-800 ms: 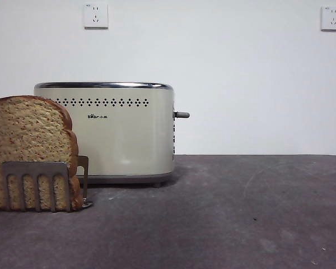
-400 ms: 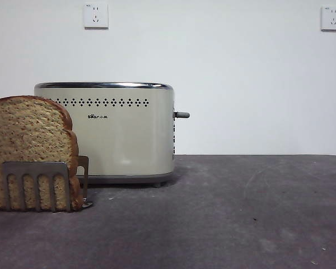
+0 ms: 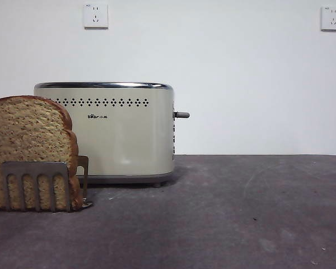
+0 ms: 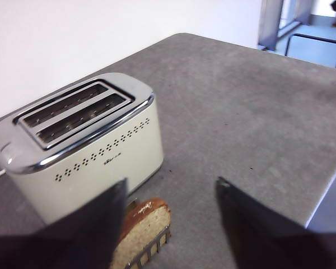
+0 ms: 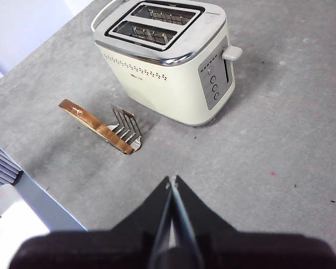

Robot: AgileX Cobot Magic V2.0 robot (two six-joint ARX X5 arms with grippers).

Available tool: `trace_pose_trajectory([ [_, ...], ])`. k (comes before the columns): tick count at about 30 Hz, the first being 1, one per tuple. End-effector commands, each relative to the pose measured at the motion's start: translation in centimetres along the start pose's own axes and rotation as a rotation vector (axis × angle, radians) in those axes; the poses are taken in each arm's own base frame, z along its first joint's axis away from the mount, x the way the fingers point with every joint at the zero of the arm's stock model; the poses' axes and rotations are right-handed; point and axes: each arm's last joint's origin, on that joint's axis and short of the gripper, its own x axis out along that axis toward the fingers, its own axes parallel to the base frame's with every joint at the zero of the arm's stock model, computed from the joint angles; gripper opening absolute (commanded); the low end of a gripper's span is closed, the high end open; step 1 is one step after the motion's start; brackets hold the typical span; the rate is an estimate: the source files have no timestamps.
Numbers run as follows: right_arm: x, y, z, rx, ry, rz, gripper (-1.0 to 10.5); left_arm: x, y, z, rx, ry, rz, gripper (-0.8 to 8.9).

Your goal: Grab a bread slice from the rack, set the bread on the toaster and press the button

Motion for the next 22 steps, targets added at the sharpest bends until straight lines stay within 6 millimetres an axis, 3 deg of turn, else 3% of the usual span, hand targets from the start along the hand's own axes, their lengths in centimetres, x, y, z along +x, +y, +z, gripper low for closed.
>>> trace_pose_trajectory([
  [1, 0.0, 0.0, 0.0, -0.011, -0.001, 0.003, -0.1, 0.4, 0.3, 0.7, 0.063, 0.010, -0.009, 5.67],
  [9, 0.0, 0.0, 0.0, -0.011, 0.000, 0.003, -0.1, 3.8, 1.3, 1.9, 0.173, 0.190, -0.061, 5.67],
  [15, 0.0, 0.0, 0.0, -0.011, -0.001, 0.004, -0.1, 8.2, 1.9, 2.0, 0.285, 0.381, -0.085, 5.66],
  [22, 0.0, 0.0, 0.0, -0.018, -0.001, 0.005, -0.1, 13.8, 1.8, 0.6, 0.415, 0.605, -0.143, 5.67],
])
